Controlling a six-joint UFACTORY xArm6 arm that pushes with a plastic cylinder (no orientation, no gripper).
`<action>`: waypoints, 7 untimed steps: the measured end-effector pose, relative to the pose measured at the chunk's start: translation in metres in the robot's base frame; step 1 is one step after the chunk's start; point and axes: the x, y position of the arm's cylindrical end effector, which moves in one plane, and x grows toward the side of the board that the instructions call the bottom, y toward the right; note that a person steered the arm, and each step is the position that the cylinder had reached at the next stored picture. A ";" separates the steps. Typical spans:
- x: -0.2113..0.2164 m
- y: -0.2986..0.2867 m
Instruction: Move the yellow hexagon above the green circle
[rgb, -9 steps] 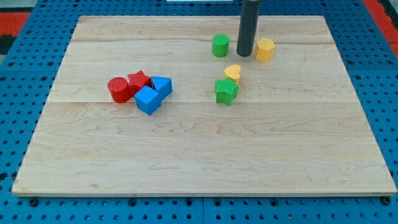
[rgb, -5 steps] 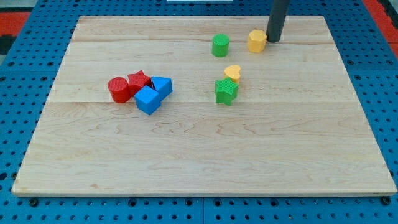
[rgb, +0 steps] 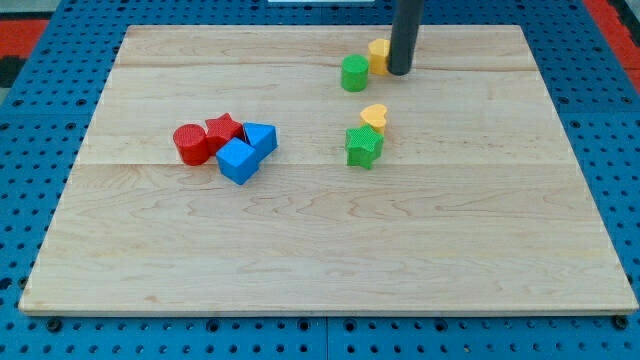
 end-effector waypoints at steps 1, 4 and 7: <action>-0.023 -0.017; -0.021 0.055; 0.128 0.034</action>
